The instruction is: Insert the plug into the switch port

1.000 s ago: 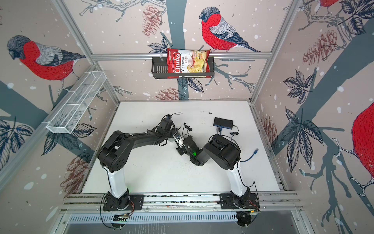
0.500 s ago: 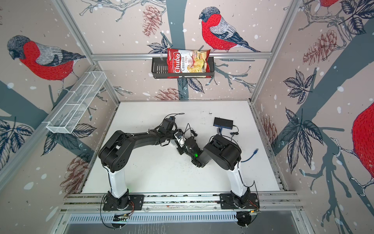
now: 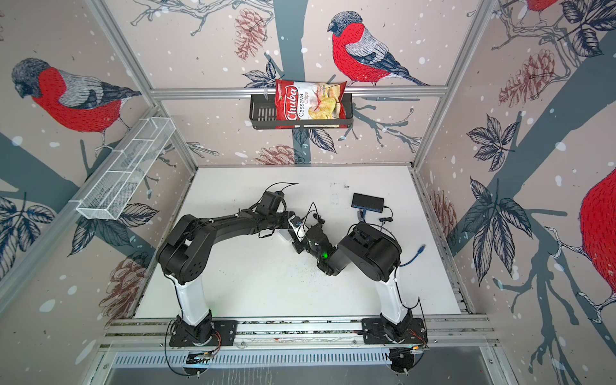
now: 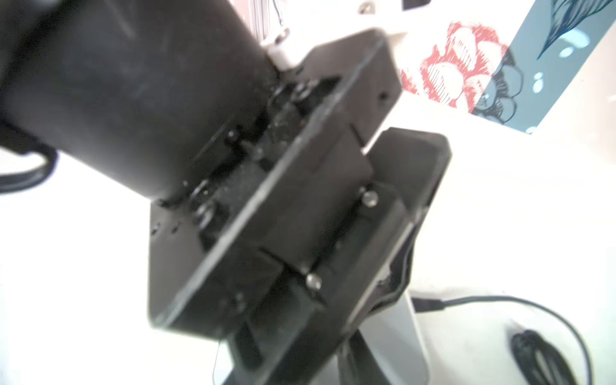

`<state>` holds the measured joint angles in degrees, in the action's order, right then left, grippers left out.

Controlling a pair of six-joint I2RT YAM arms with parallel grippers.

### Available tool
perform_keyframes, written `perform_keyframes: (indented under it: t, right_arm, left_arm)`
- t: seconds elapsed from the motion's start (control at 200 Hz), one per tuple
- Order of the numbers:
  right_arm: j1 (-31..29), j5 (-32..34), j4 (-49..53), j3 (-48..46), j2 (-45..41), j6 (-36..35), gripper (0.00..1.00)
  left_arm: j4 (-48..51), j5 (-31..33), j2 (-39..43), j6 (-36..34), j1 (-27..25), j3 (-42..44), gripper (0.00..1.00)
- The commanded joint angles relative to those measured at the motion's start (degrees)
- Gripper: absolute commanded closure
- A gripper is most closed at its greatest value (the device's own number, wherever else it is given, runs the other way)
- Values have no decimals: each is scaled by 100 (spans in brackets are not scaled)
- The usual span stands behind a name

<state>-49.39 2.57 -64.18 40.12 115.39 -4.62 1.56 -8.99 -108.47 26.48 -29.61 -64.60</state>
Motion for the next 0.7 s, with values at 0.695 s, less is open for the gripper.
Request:
perform_keyframes:
  t: [0.695]
  right_arm:
    - [1182, 948, 1846, -598, -2715, 659, 59]
  left_arm:
    - [-589, 2296, 2688, -692, 675, 1599, 12]
